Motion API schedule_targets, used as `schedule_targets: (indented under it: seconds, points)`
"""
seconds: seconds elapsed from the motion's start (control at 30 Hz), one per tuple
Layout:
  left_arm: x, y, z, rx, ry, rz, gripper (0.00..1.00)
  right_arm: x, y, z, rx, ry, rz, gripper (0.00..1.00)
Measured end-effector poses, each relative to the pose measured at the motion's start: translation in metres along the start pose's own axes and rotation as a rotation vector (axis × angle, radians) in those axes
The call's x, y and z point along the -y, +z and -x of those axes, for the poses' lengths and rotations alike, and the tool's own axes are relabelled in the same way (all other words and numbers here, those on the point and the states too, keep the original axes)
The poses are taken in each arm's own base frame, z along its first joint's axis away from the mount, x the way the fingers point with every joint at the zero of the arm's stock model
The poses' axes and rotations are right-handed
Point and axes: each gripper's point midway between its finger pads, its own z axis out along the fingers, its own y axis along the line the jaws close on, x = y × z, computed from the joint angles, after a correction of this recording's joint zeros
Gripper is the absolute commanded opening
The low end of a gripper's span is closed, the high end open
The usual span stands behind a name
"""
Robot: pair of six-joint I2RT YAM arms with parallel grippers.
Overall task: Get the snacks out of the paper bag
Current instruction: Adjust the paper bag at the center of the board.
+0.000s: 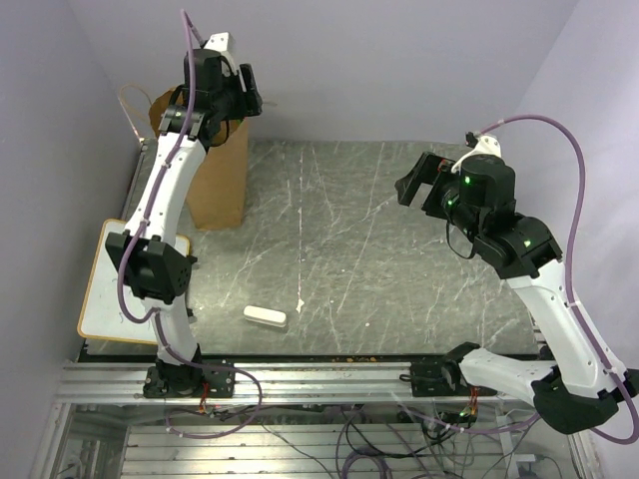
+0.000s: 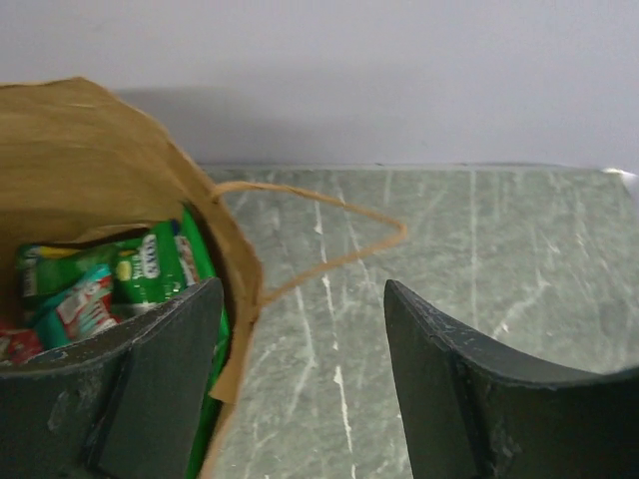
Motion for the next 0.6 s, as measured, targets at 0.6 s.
schedule_targets:
  seconds: [0.6]
  points:
    - [-0.017, 0.026, -0.010, 0.021, 0.130, 0.040, 0.55, 0.003, 0.009, -0.003, -0.009, -0.024, -0.027, 1.00]
